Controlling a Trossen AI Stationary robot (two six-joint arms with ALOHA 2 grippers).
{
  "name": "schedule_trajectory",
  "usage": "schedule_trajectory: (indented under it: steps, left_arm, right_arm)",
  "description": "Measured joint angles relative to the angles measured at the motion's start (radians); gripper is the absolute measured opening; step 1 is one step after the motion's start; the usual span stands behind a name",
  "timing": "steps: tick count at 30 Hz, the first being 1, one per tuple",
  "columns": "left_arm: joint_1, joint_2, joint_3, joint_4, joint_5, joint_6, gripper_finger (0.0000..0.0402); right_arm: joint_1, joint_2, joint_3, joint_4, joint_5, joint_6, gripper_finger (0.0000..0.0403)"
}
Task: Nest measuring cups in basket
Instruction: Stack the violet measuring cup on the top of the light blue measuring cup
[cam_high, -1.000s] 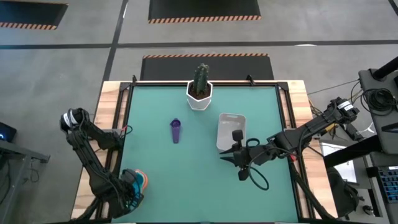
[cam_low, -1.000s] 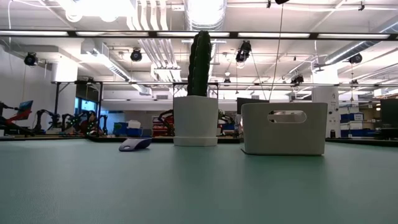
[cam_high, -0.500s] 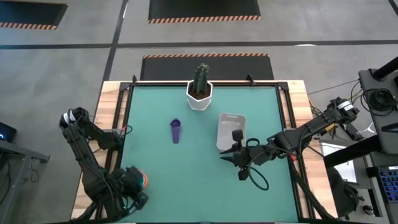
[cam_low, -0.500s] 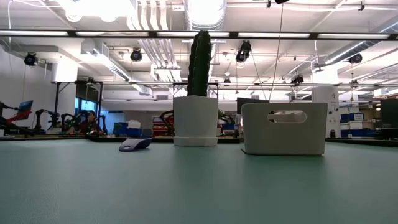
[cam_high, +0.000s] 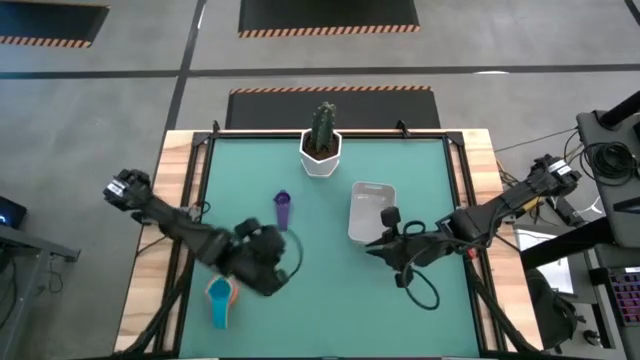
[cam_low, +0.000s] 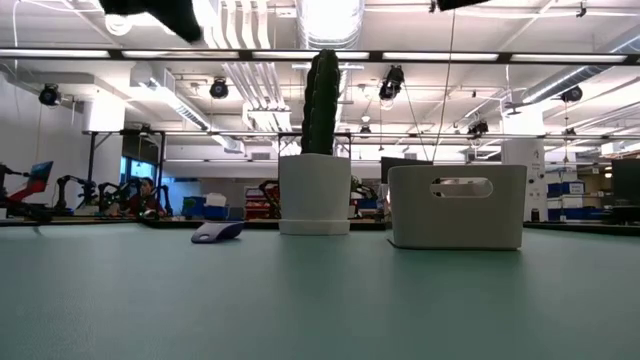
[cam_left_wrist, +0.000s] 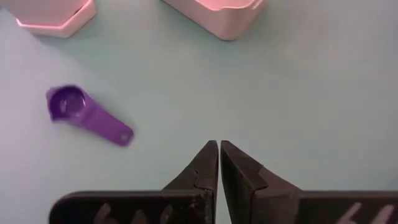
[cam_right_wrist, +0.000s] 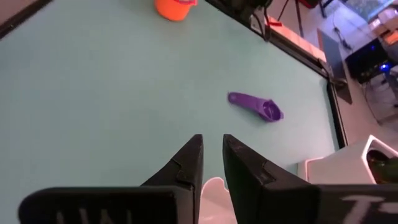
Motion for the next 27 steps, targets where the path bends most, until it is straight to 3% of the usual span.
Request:
schedule_trajectory:
  steps: [5, 9, 15, 27]
  left_arm:
    - [0.132, 0.001, -0.087, 0.113, 0.032, 0.143, 0.0]
    - [0.215, 0.001, -0.182, 0.175, 0.064, 0.182, 0.0]
    - [0.339, 0.001, -0.326, 0.323, 0.136, 0.165, 0.0]
    - [0.529, 0.042, -0.423, 0.386, 0.124, 0.078, 0.0]
  right_arm:
    - [0.032, -0.066, -0.046, 0.021, 0.002, -0.006, 0.0039]
    - [0.049, -0.122, -0.113, 0.142, 0.0, -0.057, 0.0038]
    - [0.048, -0.175, -0.226, 0.331, 0.0, -0.155, 0.0038]
    - [0.048, -0.204, -0.258, 0.339, 0.0, -0.143, 0.0038]
